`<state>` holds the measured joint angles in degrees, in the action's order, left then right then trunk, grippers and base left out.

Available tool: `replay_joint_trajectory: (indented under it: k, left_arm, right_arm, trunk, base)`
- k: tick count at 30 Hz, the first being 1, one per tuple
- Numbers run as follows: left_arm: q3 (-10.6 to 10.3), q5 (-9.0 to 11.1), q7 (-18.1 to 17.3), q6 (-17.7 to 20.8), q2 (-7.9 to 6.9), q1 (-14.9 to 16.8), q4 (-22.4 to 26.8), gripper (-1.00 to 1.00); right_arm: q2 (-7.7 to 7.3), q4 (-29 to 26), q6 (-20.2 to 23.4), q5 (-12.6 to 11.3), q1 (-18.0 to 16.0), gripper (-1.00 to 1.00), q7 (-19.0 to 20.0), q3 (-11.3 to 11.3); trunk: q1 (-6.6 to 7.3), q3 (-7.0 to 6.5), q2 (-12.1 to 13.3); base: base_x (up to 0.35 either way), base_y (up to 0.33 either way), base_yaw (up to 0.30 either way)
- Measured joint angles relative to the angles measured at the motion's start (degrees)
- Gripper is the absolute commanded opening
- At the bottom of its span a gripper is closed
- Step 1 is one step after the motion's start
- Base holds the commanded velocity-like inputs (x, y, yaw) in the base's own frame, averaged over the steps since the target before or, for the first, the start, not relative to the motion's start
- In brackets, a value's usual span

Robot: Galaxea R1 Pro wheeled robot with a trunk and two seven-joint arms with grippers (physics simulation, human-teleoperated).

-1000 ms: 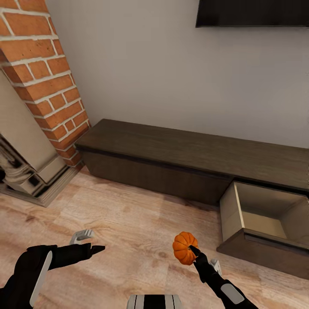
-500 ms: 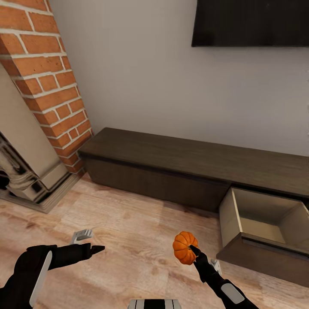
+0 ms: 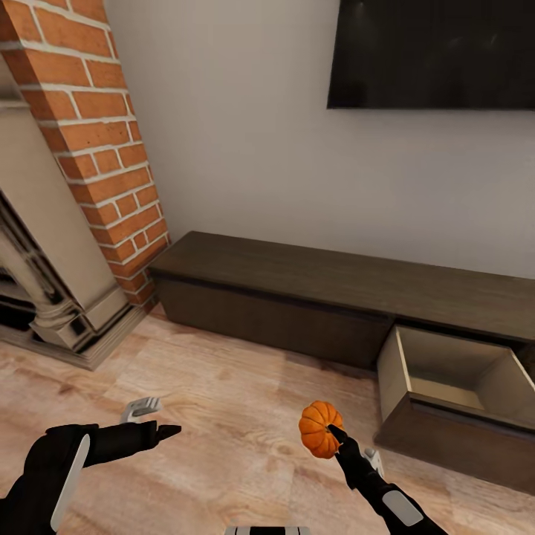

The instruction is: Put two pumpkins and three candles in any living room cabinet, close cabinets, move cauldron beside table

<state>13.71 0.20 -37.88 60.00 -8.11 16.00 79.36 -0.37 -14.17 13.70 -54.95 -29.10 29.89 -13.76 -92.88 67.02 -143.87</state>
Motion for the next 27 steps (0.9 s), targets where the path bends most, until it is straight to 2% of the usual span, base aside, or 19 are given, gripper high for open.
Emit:
replay_joint_trajectory:
  k: [20, 27]
  left_arm:
    - [0.00, 0.01, -0.03, 0.00, 0.02, 0.00, 0.09, 1.00]
    - [0.00, -0.01, 0.00, 0.00, 0.05, 0.00, 0.09, 1.00]
  right_arm:
    - [0.02, 0.03, -0.35, 0.29, 0.01, -1.00, -0.57, 0.23]
    - [0.02, 0.04, -0.21, 0.38, 0.01, -1.00, -0.77, 0.37]
  trunk:
    - [0.51, -4.43, 0.27]
    - [0.69, -5.74, 0.36]
  base:
    - [-0.002, 0.000, 0.282]
    - [-0.207, 0.000, 0.256]
